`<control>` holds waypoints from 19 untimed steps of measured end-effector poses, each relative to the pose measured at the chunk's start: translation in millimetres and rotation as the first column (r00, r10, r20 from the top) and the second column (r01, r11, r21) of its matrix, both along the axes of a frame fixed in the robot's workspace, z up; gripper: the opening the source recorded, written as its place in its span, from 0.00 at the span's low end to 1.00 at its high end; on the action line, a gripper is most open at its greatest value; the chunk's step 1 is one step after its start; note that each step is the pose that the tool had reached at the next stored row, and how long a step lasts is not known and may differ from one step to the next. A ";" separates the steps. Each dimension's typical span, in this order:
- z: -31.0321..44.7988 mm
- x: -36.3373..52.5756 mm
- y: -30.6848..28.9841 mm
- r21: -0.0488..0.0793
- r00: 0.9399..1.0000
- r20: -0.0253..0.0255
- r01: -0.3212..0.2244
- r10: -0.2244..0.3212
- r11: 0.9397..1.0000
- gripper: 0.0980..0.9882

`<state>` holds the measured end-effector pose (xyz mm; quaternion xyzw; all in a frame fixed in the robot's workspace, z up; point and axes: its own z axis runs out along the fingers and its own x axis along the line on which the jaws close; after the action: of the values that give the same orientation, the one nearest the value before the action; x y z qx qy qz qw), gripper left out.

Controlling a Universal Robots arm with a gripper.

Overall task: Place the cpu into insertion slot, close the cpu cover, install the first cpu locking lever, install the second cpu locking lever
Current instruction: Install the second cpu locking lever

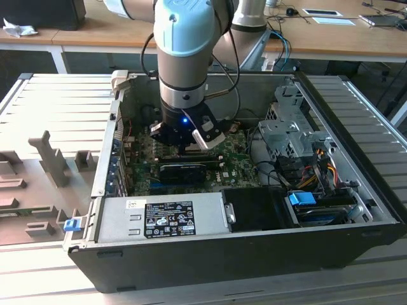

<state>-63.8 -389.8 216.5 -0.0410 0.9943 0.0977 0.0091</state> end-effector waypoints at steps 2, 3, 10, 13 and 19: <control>-0.3 -3.2 -3.4 0.016 1.000 0.000 0.000 0.000 1.000 0.01; -0.7 -4.7 -5.5 0.025 1.000 0.000 0.000 0.000 1.000 0.01; -17.0 -12.2 -8.5 0.086 1.000 0.000 -0.001 0.001 0.996 0.01; -19.6 -12.3 -8.5 0.102 1.000 0.000 -0.001 0.001 0.995 0.01; -19.6 -13.0 -8.5 0.119 1.000 0.000 -0.002 0.002 0.993 0.01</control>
<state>-76.7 -398.3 196.9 -0.0413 0.9867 0.1568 0.0116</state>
